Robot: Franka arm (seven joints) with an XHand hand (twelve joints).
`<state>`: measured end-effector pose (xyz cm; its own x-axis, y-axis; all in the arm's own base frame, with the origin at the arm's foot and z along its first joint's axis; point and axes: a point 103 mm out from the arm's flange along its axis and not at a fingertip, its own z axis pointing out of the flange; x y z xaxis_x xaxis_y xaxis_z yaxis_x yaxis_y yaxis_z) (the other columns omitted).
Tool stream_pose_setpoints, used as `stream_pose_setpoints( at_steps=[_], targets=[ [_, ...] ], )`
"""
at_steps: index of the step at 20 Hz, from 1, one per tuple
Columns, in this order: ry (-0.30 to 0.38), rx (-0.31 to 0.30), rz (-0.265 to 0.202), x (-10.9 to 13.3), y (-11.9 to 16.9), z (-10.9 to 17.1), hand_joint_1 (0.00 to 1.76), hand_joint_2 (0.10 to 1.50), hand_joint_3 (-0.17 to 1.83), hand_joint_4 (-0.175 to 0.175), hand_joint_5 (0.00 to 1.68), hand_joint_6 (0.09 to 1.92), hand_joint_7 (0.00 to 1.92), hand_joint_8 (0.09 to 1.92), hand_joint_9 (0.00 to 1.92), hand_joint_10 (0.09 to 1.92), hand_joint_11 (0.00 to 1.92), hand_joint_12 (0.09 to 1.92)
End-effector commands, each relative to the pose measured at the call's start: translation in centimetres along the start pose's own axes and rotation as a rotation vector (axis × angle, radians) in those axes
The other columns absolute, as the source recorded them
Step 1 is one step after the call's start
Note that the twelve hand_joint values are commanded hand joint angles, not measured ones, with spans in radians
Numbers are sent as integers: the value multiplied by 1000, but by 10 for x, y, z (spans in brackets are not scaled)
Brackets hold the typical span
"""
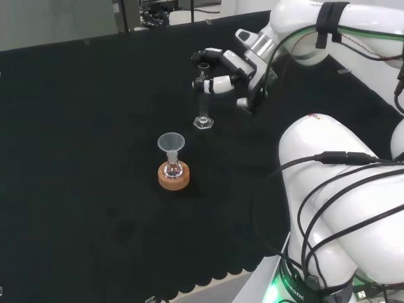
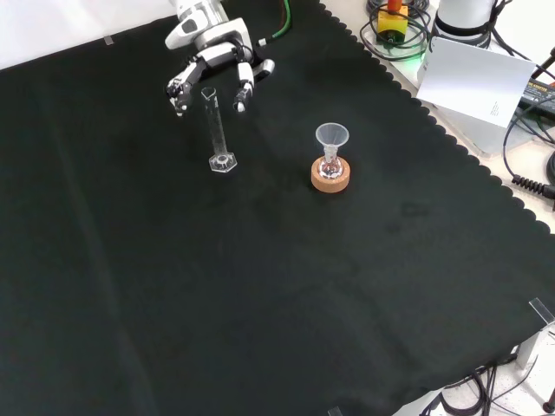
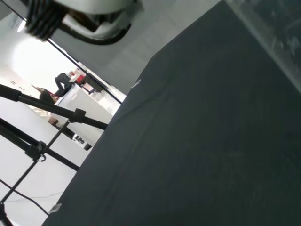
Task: Put the graduated cylinder back on the table.
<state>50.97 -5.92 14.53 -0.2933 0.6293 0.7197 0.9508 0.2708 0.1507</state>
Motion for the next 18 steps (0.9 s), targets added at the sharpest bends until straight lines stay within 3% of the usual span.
stream_pose_setpoints(
  at_steps=[1,10,18],
  targets=[
    [-174,-10,-7,42,-12,-45,820,596,458,-92,322,285,210,723,380,713,130,1448],
    [-364,-5,35,125,-48,-93,794,608,450,-89,326,225,194,729,362,734,112,1458],
    [-459,-21,74,173,-86,-112,778,624,435,-90,317,176,180,733,349,744,121,1435]
  ],
)
